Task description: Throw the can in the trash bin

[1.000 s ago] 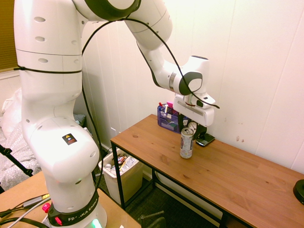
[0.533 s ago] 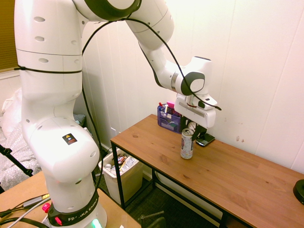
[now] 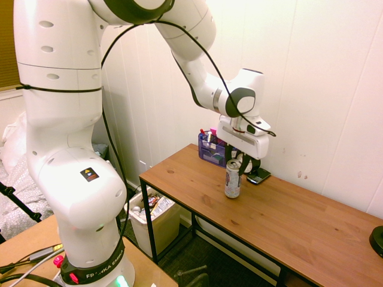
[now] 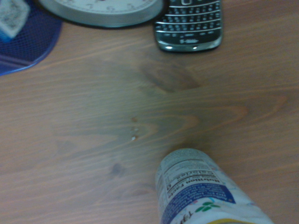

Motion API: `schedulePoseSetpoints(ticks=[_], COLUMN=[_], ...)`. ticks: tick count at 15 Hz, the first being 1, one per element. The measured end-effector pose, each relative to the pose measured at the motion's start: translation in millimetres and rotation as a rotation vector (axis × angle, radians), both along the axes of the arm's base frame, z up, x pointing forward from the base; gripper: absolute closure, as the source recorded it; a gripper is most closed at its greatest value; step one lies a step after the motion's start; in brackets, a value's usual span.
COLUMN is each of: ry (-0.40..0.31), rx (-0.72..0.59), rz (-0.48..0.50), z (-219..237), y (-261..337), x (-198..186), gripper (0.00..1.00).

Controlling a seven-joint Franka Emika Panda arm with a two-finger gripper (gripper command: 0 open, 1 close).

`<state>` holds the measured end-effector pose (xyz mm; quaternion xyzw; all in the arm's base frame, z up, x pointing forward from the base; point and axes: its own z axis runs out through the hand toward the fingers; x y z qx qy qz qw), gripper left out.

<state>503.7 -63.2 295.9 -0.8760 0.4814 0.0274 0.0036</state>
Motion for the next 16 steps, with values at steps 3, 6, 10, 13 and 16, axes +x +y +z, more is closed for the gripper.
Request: schedulePoseSetpoints(ticks=[3, 6, 10, 13, 16], ry=[-0.045, -0.064, -0.034, 0.009, 0.075], rx=[0.006, -0.010, -0.041, -0.028, 0.011], rz=[0.107, 0.210, 0.326, 0.392, 0.417], z=[61, 87, 56, 0, -68], y=[74, 184, 326, 388, 424], x=[-21, -45, -61, -47, -24], gripper=[1.00, 1.00, 1.00, 1.00, 1.00])
